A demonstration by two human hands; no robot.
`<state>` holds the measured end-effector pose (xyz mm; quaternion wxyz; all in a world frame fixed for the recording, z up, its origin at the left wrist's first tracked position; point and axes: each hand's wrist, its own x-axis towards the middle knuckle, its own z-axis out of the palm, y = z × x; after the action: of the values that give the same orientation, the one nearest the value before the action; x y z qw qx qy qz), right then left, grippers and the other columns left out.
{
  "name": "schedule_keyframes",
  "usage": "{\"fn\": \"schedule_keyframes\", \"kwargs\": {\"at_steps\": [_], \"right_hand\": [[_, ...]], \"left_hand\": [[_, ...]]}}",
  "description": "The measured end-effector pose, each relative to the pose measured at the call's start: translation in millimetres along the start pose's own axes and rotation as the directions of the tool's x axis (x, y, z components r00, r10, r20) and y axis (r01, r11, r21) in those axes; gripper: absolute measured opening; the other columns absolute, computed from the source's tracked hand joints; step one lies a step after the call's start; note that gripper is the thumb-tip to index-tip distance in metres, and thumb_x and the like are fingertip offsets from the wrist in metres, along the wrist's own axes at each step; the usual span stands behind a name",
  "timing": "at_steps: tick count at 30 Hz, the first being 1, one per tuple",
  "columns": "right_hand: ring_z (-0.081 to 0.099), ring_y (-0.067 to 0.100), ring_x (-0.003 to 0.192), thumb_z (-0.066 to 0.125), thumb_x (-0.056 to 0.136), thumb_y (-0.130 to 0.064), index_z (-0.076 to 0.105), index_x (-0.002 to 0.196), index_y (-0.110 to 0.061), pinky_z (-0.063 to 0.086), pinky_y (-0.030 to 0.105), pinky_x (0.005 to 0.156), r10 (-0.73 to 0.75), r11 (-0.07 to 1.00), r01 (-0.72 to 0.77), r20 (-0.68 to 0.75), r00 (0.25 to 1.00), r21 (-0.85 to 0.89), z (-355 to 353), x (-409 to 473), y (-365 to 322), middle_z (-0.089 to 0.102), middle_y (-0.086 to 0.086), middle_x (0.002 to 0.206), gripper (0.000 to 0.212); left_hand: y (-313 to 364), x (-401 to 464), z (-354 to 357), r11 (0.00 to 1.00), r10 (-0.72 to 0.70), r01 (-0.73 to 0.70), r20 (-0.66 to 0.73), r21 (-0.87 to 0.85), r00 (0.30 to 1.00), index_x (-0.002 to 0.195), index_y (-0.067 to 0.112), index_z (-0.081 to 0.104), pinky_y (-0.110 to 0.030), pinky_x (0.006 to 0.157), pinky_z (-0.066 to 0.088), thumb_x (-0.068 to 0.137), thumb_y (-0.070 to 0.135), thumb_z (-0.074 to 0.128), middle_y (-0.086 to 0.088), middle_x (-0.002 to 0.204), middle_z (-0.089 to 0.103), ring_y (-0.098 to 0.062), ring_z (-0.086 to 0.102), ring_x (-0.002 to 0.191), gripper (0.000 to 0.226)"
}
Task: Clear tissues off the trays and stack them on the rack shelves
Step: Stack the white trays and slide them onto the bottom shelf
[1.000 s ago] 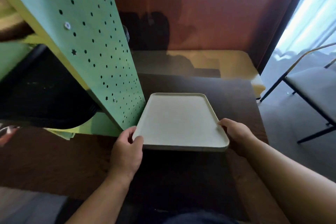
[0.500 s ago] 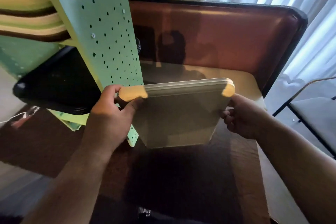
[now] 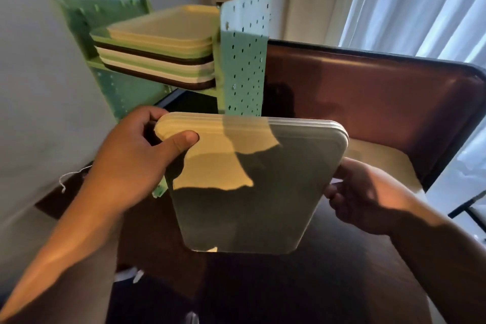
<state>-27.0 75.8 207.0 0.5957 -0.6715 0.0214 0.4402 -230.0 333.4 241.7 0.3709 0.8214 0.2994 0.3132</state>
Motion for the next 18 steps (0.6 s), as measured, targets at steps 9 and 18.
{"fn": "schedule_keyframes", "kwargs": {"at_steps": [9, 18], "right_hand": [[0.049, 0.013, 0.031, 0.065, 0.071, -0.035, 0.064, 0.060, -0.011, 0.039, 0.019, 0.029, -0.085, 0.995, 0.083, 0.038, 0.996, 0.050, 79.3, -9.0, -8.2, 0.052, 0.006, 0.052, 0.027], [0.052, 0.016, 0.030, 0.048, 0.102, -0.040, 0.081, 0.067, -0.016, 0.043, 0.021, 0.030, -0.289, 0.940, 0.311, -0.158, 0.944, 0.140, 158.1, -18.9, 3.8, 0.059, 0.013, 0.051, 0.054]], "left_hand": [[-34.5, 46.1, -70.7, 0.988, 0.154, -0.151, 0.117, -0.032, 0.981, 0.092, 0.034, 0.061, -0.031, 0.061, 0.045, 0.062, 0.063, 0.067, 0.010, 0.083, 0.070, -0.007, 0.066, 0.073, 0.042], [-89.2, 117.9, -122.4, 0.885, 0.383, -0.333, 0.100, -0.325, 0.918, 0.085, 0.052, 0.064, -0.034, 0.069, 0.060, 0.046, 0.086, 0.076, 0.024, 0.079, 0.071, 0.003, 0.066, 0.069, 0.053]]}}
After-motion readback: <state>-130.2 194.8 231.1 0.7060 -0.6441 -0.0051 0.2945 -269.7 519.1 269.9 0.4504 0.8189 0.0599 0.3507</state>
